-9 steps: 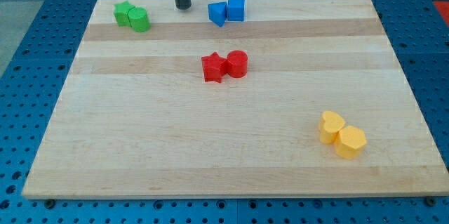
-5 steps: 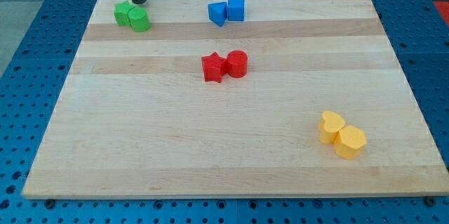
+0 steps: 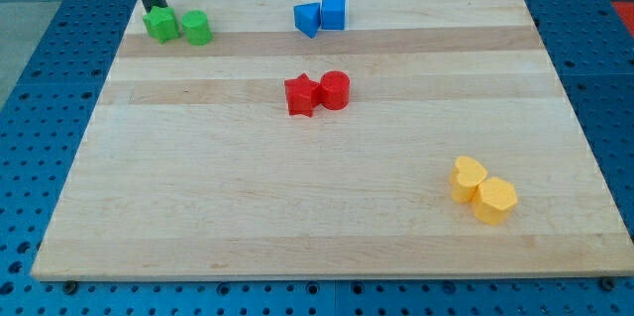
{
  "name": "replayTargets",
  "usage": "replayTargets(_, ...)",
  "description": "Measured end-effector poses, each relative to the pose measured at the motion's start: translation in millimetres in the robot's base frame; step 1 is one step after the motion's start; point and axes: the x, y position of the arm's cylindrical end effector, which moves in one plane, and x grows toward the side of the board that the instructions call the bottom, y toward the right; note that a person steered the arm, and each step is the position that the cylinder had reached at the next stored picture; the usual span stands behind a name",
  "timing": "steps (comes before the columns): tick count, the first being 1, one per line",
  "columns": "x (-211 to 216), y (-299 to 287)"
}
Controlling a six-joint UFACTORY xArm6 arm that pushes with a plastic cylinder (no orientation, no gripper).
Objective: Separate the green star from the green circle
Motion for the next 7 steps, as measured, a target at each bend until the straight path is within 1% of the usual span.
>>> replayTargets(2, 20, -4)
replayTargets(4, -6, 7)
replayTargets(5, -2, 11)
replayTargets(7, 22, 11)
